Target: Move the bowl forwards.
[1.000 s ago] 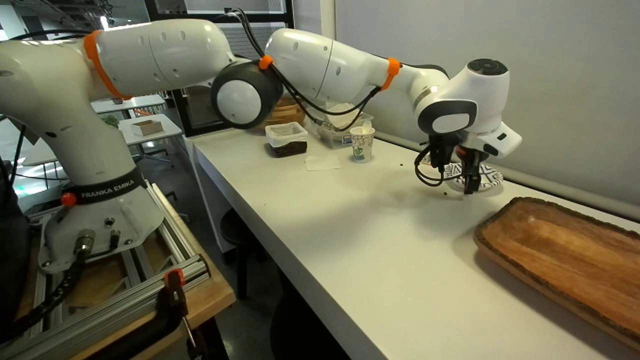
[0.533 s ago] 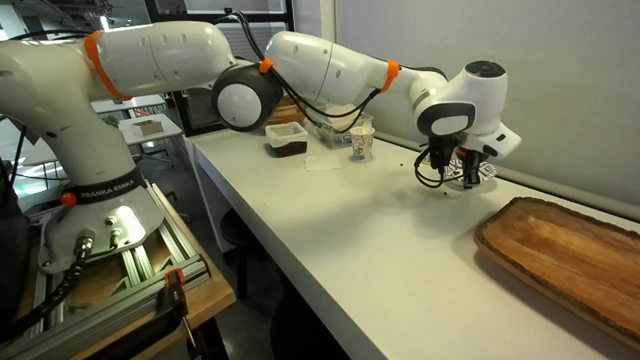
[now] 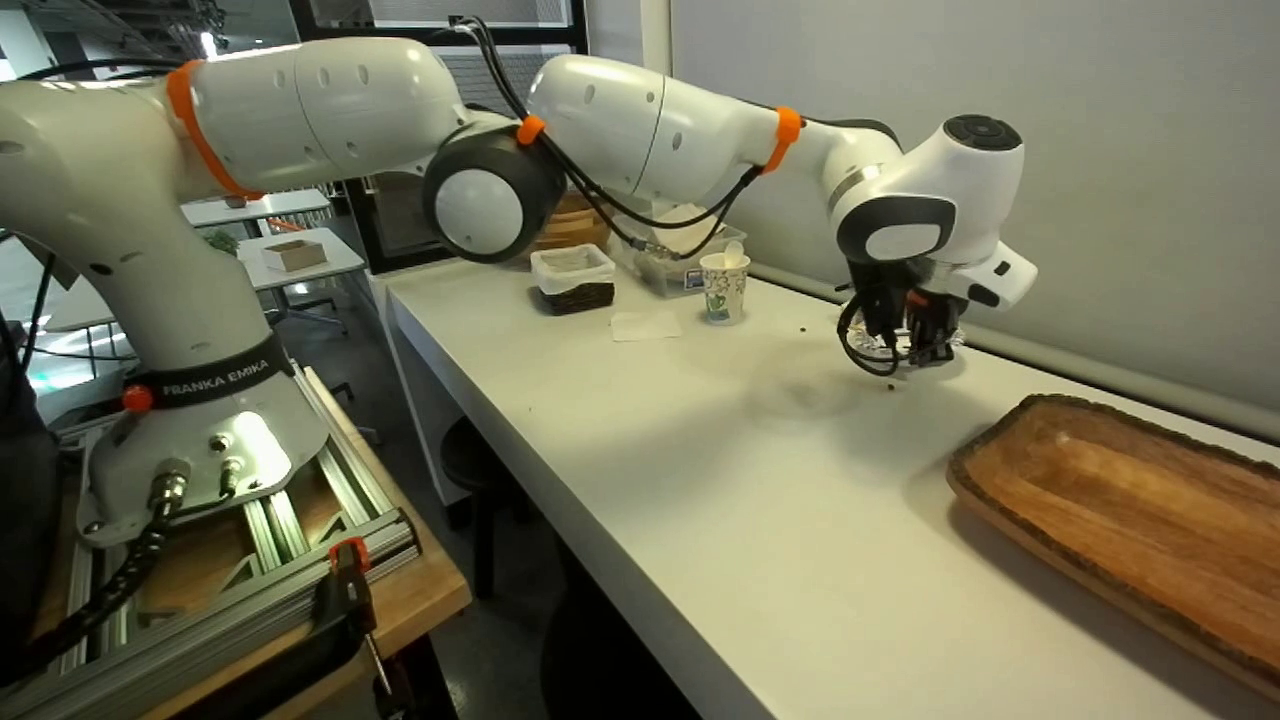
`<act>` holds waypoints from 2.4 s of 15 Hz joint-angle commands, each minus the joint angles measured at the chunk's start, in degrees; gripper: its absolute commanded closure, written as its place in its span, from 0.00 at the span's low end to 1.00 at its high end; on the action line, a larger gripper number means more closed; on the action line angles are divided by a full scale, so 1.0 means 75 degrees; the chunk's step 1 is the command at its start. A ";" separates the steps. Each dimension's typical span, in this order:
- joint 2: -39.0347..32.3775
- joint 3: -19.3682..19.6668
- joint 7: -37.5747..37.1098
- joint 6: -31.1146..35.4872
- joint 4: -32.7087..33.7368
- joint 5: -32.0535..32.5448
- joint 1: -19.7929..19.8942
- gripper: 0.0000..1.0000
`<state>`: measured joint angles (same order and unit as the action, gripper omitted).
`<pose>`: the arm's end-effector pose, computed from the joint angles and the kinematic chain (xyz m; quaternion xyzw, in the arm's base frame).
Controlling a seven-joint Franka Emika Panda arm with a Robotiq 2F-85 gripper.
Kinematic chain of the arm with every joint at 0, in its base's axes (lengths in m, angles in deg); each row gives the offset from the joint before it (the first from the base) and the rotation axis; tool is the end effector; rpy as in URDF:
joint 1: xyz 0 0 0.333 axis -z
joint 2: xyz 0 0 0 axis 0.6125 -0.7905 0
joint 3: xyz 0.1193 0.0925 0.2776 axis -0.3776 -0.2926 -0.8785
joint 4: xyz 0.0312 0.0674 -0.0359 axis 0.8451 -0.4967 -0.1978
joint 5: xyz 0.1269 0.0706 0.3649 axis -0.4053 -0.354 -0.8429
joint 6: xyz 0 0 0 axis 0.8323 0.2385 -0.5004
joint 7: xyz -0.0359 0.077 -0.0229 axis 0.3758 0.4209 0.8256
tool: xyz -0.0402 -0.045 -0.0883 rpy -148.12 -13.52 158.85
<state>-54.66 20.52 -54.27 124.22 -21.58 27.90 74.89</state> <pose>0.6752 -0.4673 0.1561 -0.8967 0.3926 -0.1404 0.1484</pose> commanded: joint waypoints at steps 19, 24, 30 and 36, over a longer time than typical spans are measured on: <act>0.0360 0.0519 0.5106 -0.3685 -0.0113 0.2204 -0.1076 0.88; 0.0711 0.0694 0.5877 -0.4580 -0.0130 0.2505 -0.1277 0.40; 0.1529 0.0806 0.4610 -0.4580 0.0074 0.2358 -0.1207 0.00; 0.2019 0.0631 0.3306 -0.4495 0.0132 0.2095 -0.1222 0.00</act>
<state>-39.91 25.26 -29.53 90.30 -19.94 43.57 65.74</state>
